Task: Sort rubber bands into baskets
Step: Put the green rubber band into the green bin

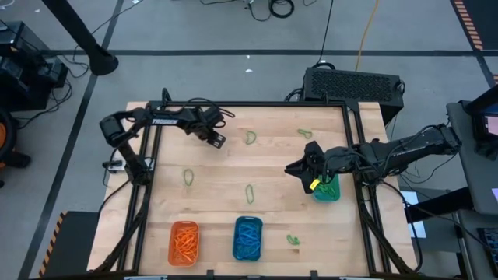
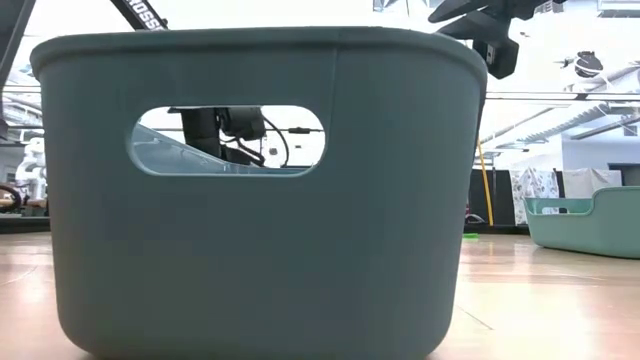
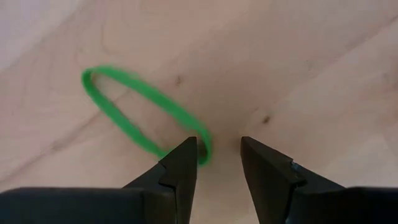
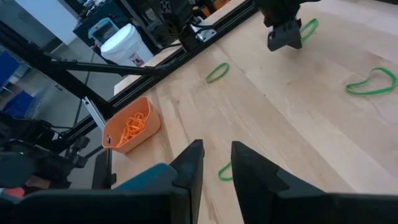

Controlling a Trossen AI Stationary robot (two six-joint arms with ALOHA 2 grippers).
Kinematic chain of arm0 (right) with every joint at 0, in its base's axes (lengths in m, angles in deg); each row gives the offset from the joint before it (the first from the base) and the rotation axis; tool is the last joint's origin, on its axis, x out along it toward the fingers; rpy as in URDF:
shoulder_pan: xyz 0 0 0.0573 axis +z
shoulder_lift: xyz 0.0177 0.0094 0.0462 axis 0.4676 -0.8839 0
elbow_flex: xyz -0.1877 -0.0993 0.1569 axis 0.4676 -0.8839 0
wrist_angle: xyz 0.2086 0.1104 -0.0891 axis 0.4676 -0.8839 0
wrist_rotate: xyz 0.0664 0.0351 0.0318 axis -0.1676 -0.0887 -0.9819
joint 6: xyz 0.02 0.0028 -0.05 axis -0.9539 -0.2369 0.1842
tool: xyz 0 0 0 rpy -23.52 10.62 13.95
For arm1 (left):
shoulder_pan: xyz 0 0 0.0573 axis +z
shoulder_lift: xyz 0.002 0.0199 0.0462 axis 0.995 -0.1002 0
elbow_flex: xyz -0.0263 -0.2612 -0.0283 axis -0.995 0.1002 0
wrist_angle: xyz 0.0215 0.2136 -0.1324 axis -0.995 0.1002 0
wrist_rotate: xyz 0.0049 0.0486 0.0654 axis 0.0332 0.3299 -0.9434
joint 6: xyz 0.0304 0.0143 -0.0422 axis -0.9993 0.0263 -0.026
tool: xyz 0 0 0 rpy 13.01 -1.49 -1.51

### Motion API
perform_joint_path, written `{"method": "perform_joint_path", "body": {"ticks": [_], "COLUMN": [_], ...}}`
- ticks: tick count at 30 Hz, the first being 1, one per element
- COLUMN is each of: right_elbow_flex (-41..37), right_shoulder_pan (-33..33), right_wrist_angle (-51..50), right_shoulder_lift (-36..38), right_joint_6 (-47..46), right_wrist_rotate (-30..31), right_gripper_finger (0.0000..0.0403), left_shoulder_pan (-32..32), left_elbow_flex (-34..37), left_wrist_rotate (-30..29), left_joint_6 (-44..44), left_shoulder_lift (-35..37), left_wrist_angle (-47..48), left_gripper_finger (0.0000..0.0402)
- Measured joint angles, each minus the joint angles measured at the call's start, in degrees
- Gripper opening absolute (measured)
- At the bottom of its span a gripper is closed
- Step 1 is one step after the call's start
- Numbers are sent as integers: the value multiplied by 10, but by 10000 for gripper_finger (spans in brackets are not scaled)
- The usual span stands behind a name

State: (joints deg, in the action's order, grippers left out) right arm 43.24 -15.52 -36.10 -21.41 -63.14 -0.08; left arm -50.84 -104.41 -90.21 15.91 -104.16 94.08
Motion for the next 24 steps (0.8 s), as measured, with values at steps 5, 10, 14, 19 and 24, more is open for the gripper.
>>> {"method": "perform_joint_path", "body": {"ticks": [5, 10, 14, 19, 24], "right_elbow_flex": [0, 0, 0, 0, 0], "right_shoulder_pan": [0, 0, 0, 0, 0], "right_wrist_angle": [-6, -10, -10, -10, -8], "right_shoulder_lift": [0, 0, 0, 0, -8], "right_joint_6": [5, 18, 39, 43, 90], "right_wrist_rotate": [0, 25, 47, 47, 75], "right_gripper_finger": [75, 75, 75, 75, 75], "left_shoulder_pan": [3, 2, 2, -16, -68], "left_elbow_flex": [-3, -3, -1, 2, 1], "left_wrist_rotate": [-1, -20, -56, -72, 51], "left_joint_6": [-7, -36, -48, -51, -42], "left_shoulder_lift": [-15, -19, -15, 26, 109], "left_wrist_angle": [-9, -10, -14, -4, -19], "left_gripper_finger": [129, 60, 10, 4, 2]}}
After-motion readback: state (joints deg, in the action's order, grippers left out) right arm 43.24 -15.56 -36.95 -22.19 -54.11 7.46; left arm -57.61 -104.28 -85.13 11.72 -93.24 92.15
